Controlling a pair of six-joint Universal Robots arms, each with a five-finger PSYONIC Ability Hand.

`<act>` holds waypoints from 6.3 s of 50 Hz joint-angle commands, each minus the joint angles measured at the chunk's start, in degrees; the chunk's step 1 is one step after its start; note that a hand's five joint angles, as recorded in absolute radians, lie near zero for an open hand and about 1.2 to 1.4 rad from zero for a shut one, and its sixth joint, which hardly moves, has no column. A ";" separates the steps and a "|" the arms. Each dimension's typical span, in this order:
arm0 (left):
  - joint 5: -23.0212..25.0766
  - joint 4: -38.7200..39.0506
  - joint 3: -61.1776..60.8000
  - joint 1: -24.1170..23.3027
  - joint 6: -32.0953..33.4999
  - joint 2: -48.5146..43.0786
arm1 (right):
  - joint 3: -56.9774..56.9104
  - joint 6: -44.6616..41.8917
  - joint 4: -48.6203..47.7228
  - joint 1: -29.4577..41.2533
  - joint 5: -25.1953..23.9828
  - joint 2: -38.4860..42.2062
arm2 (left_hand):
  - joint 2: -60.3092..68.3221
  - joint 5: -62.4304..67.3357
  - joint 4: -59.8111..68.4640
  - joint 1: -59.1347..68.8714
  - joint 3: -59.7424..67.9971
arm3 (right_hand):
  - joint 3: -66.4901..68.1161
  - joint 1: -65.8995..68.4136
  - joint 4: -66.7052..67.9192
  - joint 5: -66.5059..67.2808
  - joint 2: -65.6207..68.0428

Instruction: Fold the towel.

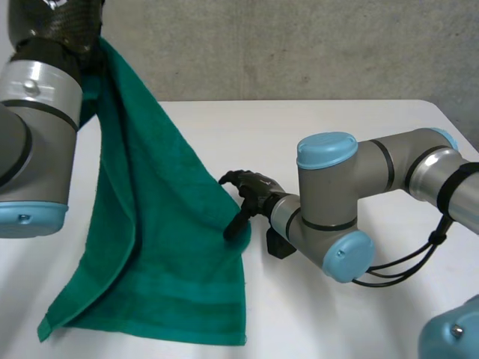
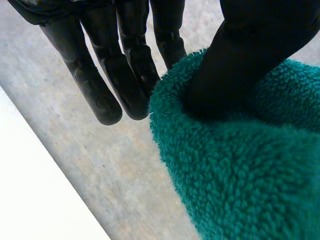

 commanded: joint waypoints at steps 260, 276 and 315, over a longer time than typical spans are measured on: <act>5.45 12.86 -24.02 3.58 2.03 -10.58 | 32.49 -20.95 -6.09 -20.08 0.15 -27.17 | 11.58 15.24 11.77 15.43 11.91 | 13.87 14.43 12.65 12.33 13.18; 5.45 12.95 -23.50 8.06 2.03 -10.58 | 45.76 -42.44 -5.47 -25.36 -8.74 -31.31 | 11.58 15.24 11.77 15.43 11.91 | 17.56 18.12 16.34 16.02 16.87; 5.54 12.86 -24.46 8.06 1.85 -10.75 | 46.48 -52.67 -19.27 -27.03 -7.77 -21.99 | 11.58 15.24 11.77 15.43 11.91 | 28.15 28.72 26.94 26.62 27.46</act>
